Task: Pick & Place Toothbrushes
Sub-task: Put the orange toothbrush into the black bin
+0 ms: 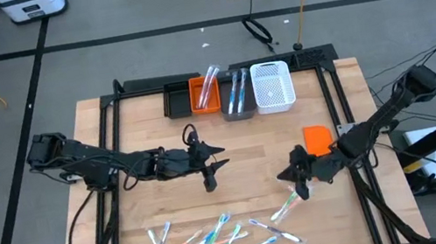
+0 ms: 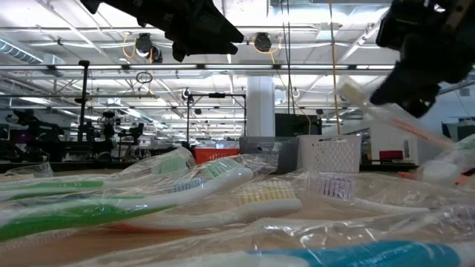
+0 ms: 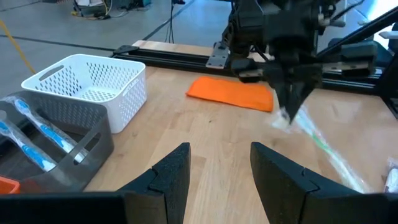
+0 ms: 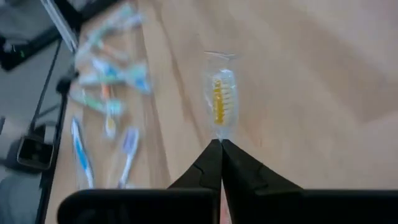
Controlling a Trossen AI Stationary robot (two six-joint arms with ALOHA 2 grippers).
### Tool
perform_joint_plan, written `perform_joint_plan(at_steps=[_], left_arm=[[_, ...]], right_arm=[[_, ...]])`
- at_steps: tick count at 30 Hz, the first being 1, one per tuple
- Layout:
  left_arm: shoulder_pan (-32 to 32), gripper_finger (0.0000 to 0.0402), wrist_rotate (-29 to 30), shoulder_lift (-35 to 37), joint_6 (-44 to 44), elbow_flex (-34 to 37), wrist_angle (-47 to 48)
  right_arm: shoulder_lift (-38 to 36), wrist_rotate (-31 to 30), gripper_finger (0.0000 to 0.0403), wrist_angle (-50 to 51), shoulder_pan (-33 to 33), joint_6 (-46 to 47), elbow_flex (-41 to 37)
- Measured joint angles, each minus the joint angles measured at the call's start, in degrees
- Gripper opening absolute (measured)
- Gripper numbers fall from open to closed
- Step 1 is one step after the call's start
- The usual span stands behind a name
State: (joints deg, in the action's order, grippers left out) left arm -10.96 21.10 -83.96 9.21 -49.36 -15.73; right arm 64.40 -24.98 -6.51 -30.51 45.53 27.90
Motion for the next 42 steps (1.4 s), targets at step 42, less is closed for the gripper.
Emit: perform_joint_plan(at_steps=[42], left_arm=[[0.8, 0.0166, -0.1, 0.0, -0.1, 0.0, -8.6]], right_arm=[[2.4, -3.2, 0.0, -54.1, 15.1, -47.9, 0.1]])
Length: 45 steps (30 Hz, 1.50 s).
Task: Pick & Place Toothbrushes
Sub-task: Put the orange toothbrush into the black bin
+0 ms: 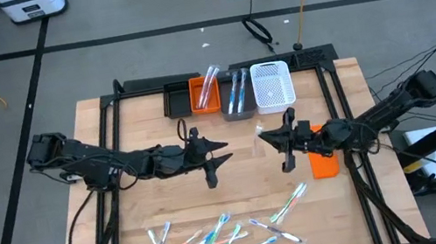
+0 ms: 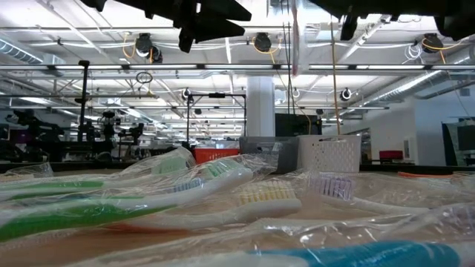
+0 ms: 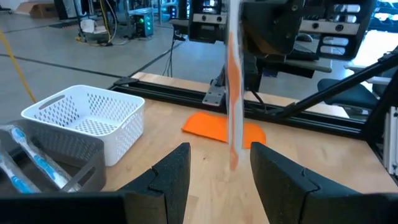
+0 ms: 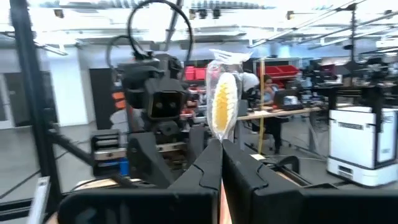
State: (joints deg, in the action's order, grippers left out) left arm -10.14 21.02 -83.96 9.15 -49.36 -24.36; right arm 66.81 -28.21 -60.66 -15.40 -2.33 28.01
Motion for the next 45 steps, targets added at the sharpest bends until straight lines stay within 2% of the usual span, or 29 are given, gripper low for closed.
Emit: perform_joint_plan(at_steps=[6, 18, 36, 40, 45], left_arm=[[1.0, 0.0166, 0.0, 0.0, 0.7, 0.0, -0.2], [2.7, 0.0166, -1.9, 0.0, 0.1, 0.0, -6.4], [5.2, 0.0164, -3.0, 0.0, 0.0, 0.0, -8.8], [5.2, 0.0137, -3.0, 0.0, -0.3, 0.0, -8.8], [5.2, 0.0052, -3.2, 0.0, -2.2, 0.0, -8.8]], right_arm=[[4.7, 4.3, 0.0, -4.3, 3.4, 0.4, 1.2], [13.1, 11.8, 0.0, -4.2, 7.8, 1.7, 8.9], [16.7, 13.6, 0.0, -4.2, 9.3, 1.6, 12.0], [16.7, 13.6, 0.0, -4.2, 9.5, 1.5, 12.0], [16.7, 13.6, 0.0, -3.6, 9.5, 1.5, 12.0]])
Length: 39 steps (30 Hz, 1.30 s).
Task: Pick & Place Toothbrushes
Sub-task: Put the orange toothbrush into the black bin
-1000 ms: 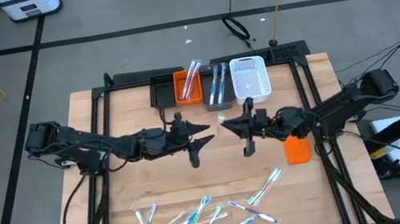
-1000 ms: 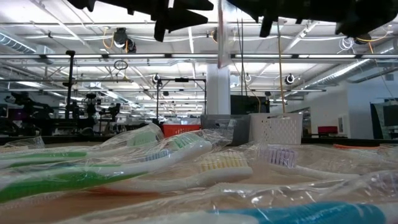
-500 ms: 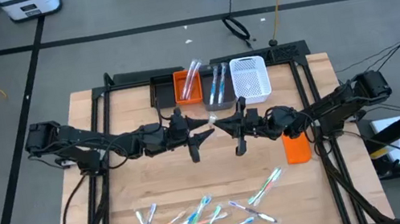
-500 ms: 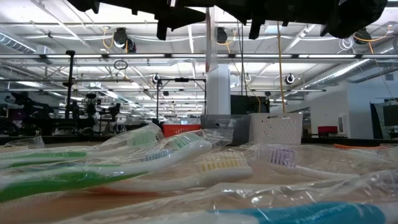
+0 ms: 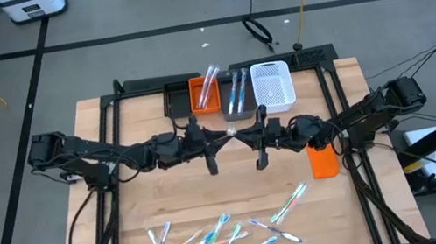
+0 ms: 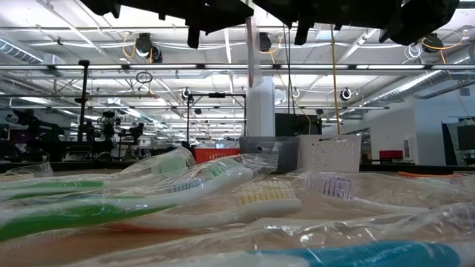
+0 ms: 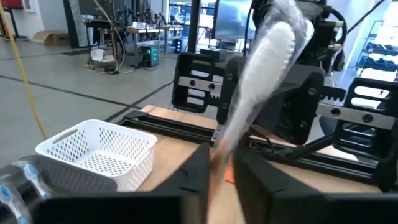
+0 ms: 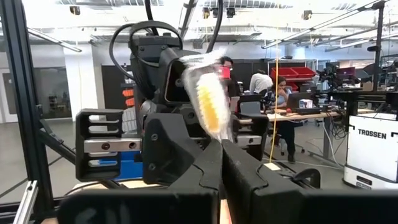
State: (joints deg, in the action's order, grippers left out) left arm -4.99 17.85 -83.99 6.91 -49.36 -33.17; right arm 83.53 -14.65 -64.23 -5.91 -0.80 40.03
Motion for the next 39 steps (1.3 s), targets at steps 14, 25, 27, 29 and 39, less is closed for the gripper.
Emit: perform_joint_plan(at_steps=[14, 25, 27, 29, 39], left_arm=[[-0.3, 0.0004, 0.2, 0.0, -1.8, 0.0, 1.4], [-0.3, 0.0001, 3.1, 0.0, -2.0, 0.0, 3.9], [-0.3, 0.0001, 3.3, 0.4, -2.1, 0.0, 4.8], [-0.3, 0.0001, 3.4, 0.6, -2.1, 0.0, 4.9], [-0.3, 0.0001, 6.9, 4.0, -2.3, 0.0, 12.2]], right_arm=[[0.0, -0.1, 0.0, 1.1, 0.0, -0.5, 0.0], [0.0, -0.1, 0.0089, 3.0, -0.1, -3.2, 0.0], [0.0, -0.2, 0.0118, 4.0, -0.1, -3.3, 0.0], [0.0, -0.2, 0.0146, 4.6, -0.1, -3.4, 0.0], [0.0, -0.7, 0.0212, 5.4, -0.1, -3.6, 0.0]])
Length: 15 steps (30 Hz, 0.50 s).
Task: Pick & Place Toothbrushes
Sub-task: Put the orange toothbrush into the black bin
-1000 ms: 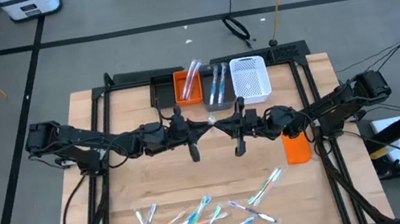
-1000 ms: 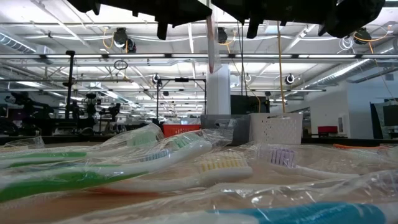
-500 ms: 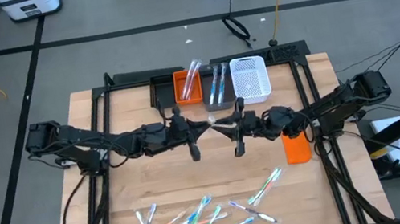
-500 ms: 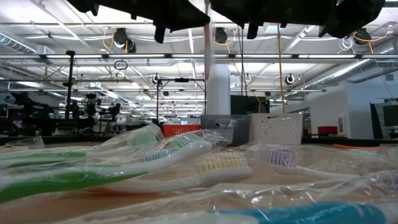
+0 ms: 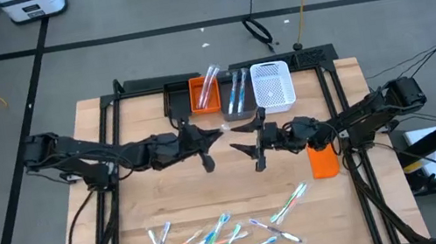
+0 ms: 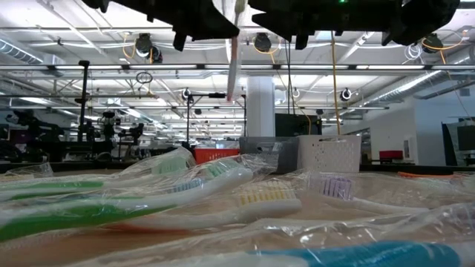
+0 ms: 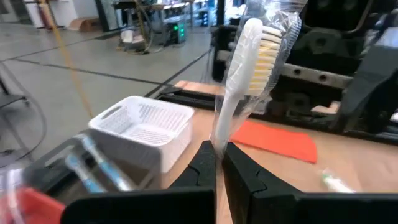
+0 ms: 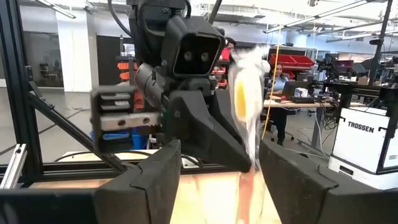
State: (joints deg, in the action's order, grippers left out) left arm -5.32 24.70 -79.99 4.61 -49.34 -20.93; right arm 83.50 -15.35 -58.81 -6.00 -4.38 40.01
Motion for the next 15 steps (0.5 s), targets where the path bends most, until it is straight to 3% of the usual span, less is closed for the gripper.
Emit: perform_joint_plan(at_steps=[8, 15], left_arm=[[1.5, 0.0, 10.1, 4.0, 1.6, 0.0, 11.2], [8.1, 0.0, 10.9, 4.3, 3.4, 0.0, 16.5]], right_arm=[[0.0, -1.3, 0.0211, 1.0, 0.0, 0.6, 0.0], [0.0, -1.1, 0.0212, 2.2, -0.1, 1.0, 0.0]])
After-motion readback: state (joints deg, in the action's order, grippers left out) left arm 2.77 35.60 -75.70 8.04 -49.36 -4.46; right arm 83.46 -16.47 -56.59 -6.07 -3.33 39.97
